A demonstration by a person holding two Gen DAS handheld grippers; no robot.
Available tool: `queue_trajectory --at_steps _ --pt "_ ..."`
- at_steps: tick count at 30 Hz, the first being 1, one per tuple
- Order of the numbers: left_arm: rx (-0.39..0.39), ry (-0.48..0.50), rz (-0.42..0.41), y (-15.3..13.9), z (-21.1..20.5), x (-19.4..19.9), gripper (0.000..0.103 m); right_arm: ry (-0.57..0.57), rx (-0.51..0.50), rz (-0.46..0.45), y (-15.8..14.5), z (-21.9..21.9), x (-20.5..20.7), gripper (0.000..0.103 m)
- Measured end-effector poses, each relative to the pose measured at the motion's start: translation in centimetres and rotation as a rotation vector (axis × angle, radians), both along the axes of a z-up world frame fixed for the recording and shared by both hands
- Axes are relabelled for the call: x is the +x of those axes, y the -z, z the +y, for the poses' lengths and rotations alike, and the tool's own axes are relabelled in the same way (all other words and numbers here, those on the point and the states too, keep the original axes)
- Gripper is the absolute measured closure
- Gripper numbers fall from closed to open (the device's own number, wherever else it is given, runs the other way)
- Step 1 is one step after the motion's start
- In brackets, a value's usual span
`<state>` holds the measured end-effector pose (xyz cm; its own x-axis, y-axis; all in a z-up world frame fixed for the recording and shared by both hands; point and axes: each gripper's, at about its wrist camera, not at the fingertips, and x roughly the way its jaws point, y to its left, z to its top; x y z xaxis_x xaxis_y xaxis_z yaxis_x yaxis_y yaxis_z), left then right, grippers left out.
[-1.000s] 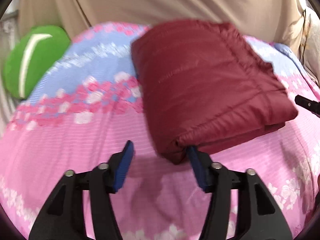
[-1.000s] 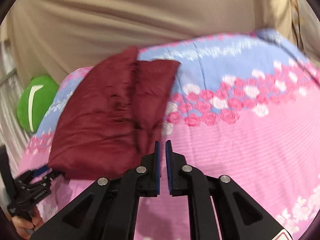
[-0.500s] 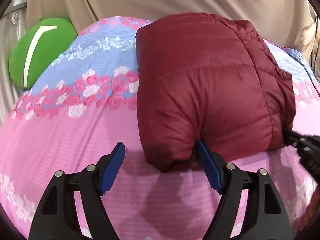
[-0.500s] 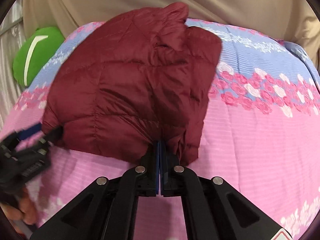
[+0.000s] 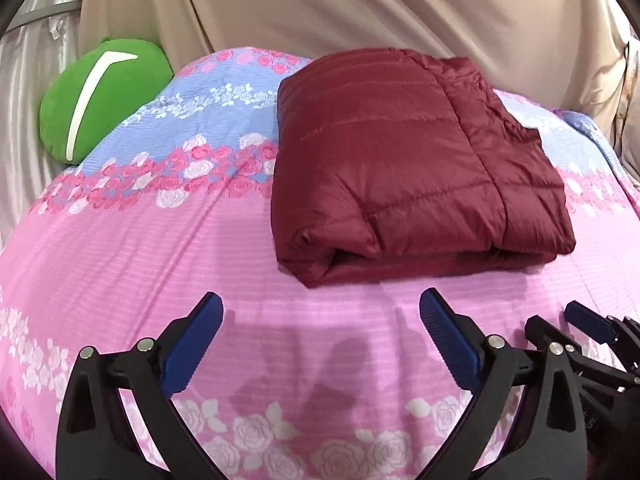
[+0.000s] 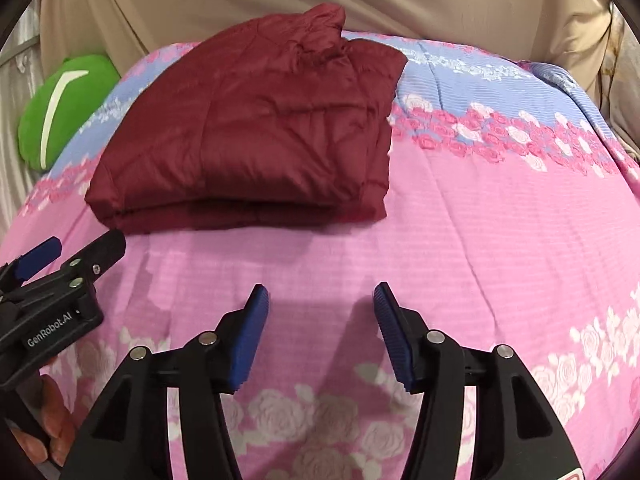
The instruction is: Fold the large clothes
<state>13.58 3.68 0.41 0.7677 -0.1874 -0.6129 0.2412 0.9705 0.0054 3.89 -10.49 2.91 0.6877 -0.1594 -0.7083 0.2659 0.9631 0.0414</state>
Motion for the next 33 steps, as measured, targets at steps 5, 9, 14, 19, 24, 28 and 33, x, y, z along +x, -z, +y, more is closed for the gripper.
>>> queue_trajectory --at_steps 5,9,14,19,24,28,33 --pt "0.047 -0.021 -0.018 0.2 -0.7 -1.3 0.006 0.009 -0.047 -0.031 -0.4 0.9 -1.1 0.040" --pt "0.080 -0.041 -0.034 0.2 -1.1 -1.9 0.006 0.006 -0.056 -0.031 -0.4 1.1 -1.4 0.039" --pt "0.078 -0.056 -0.040 0.3 -0.9 -2.0 0.006 0.000 -0.056 -0.038 -0.4 1.0 -1.5 0.039" --pt "0.089 -0.067 -0.051 0.3 -0.9 -2.2 0.006 0.007 -0.064 -0.039 -0.3 1.3 -1.5 0.039" --pt "0.109 -0.064 -0.049 0.4 -1.3 -2.1 0.006 0.012 -0.062 -0.038 -0.3 1.1 -1.5 0.039" --pt "0.108 -0.059 -0.043 0.5 -1.3 -2.0 0.006 0.013 -0.064 -0.040 -0.4 1.0 -1.6 0.039" --pt "0.106 -0.058 -0.030 0.6 -1.4 -1.8 0.006 0.012 -0.066 -0.037 -0.4 1.0 -1.6 0.039"
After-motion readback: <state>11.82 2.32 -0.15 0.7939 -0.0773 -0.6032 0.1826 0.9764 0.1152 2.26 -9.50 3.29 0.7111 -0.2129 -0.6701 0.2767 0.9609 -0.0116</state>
